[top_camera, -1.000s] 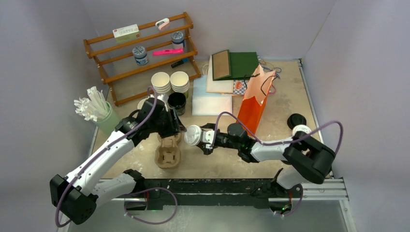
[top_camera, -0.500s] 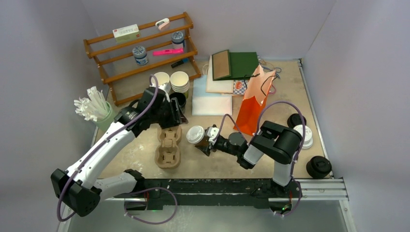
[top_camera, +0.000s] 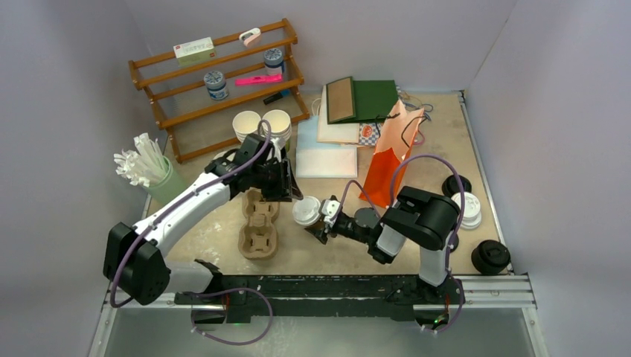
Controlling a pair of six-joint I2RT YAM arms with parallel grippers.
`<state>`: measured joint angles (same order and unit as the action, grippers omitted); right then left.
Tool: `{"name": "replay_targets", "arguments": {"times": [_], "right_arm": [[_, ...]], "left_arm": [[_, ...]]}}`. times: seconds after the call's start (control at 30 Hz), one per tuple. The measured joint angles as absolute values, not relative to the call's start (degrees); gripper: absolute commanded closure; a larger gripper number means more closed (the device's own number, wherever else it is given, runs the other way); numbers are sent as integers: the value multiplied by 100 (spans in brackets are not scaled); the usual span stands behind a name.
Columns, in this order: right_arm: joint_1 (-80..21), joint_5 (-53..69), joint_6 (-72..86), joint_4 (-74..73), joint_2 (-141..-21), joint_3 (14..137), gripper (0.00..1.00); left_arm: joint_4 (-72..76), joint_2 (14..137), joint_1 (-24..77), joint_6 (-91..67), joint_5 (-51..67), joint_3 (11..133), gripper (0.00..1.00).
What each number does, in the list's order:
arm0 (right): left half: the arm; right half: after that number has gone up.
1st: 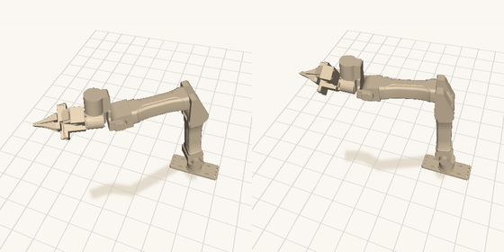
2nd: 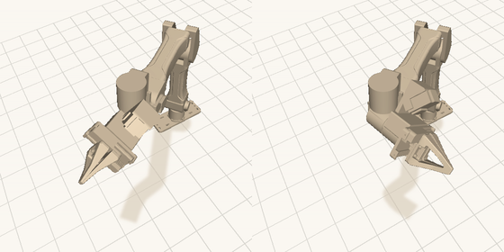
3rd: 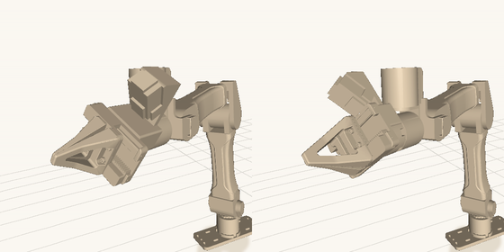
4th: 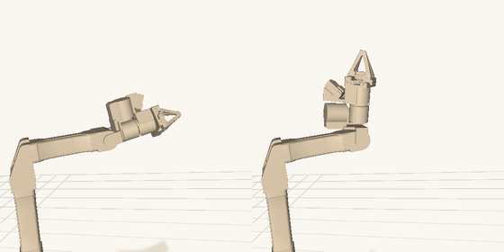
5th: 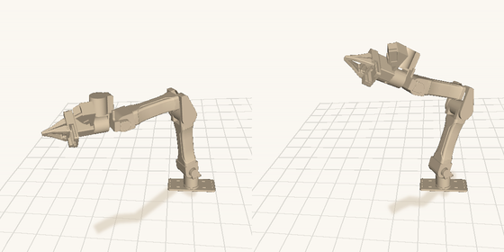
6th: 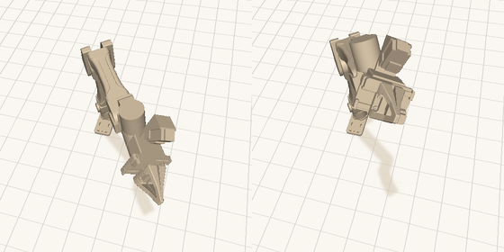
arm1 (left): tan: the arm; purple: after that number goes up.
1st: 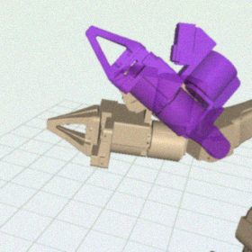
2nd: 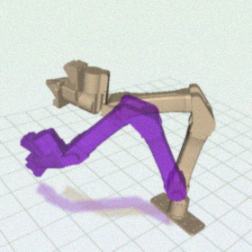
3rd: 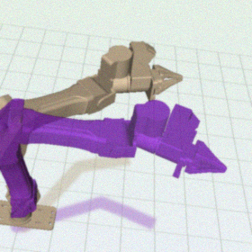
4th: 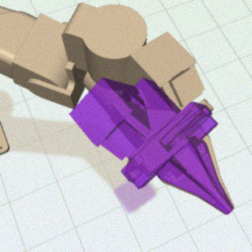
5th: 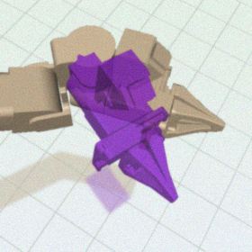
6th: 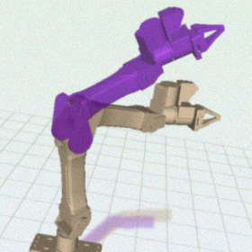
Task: Pack the takeout coffee
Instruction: Adjust the coffee cup at the center of the board, then adjust the cup lid on the coffee cup.
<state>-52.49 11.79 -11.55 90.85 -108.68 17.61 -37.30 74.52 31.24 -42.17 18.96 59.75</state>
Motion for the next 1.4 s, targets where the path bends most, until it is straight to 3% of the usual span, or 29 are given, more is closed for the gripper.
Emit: {"name": "replay_targets", "arguments": {"times": [0.13, 0.3, 0.57, 0.77, 1.03, 1.27, 1.4], "right_arm": [[-5251, 1142, -1164, 8903, -10871, 1658, 16], [-5251, 1083, -1212, 8888, -10868, 1577, 2], [-5251, 963, -1326, 8882, -10643, 1273, 1], [-5251, 810, -1378, 8853, -9835, 755, 1], [-5251, 685, -1592, 7627, -7102, 471, 1], [-5251, 567, -1066, 4281, -3900, 819, 1], [-5251, 78, -95, 2467, -3347, 1892, 1]], "left_arm": [[-3518, 7693, 3216, -4217, 2102, 5935, 61], [-3308, 8051, 3583, -4219, 2224, 5935, 61], [-3155, 8318, 3798, -4213, 2265, 5942, 61], [-3251, 8440, 3798, -4084, 2182, 6206, 61], [-3306, 8532, 3798, -3931, 2051, 6755, 61], [-3380, 8597, 3789, -3780, 1946, 6851, 61], [-3398, 8637, 3747, -3682, 1920, 6869, 60]]}}
